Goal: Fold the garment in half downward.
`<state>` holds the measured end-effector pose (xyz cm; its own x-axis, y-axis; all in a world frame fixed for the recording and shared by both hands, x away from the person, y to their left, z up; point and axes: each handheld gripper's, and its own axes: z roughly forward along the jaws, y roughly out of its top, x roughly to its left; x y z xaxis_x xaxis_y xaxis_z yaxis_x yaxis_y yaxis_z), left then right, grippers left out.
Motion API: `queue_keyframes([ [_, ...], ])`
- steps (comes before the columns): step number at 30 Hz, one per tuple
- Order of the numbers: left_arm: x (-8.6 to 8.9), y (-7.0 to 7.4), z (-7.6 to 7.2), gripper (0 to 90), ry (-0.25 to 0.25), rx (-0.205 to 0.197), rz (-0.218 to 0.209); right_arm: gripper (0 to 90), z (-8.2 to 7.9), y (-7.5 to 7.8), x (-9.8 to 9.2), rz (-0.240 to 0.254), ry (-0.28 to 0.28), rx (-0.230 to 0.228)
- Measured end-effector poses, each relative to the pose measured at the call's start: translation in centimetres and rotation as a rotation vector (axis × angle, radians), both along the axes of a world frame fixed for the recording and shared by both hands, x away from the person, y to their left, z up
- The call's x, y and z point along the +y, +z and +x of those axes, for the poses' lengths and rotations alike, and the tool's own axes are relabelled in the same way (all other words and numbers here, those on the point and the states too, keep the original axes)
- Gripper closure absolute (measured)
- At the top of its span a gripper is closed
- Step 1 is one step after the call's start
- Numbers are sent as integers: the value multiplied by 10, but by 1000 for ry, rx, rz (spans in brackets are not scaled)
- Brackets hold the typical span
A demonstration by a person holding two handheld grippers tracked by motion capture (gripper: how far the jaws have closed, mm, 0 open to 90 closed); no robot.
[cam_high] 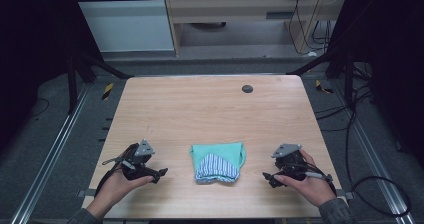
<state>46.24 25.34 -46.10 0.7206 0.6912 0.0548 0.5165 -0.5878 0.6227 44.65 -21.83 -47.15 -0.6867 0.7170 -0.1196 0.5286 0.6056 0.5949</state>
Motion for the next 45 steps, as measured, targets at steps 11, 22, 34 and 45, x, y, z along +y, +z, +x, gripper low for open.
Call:
queue_keyframes([
  [11,17,-6,30,78,109,20,-3,87,30,-8,-11,20,-104,11],
  [22,22,-12,55,69,156,4,36,85,55,-21,-10,30,-170,21],
  [34,23,-25,80,58,223,-18,27,78,80,-27,-15,101,-300,-15],
  [45,23,-33,93,58,284,-32,12,74,90,-36,-22,185,-436,-62],
])
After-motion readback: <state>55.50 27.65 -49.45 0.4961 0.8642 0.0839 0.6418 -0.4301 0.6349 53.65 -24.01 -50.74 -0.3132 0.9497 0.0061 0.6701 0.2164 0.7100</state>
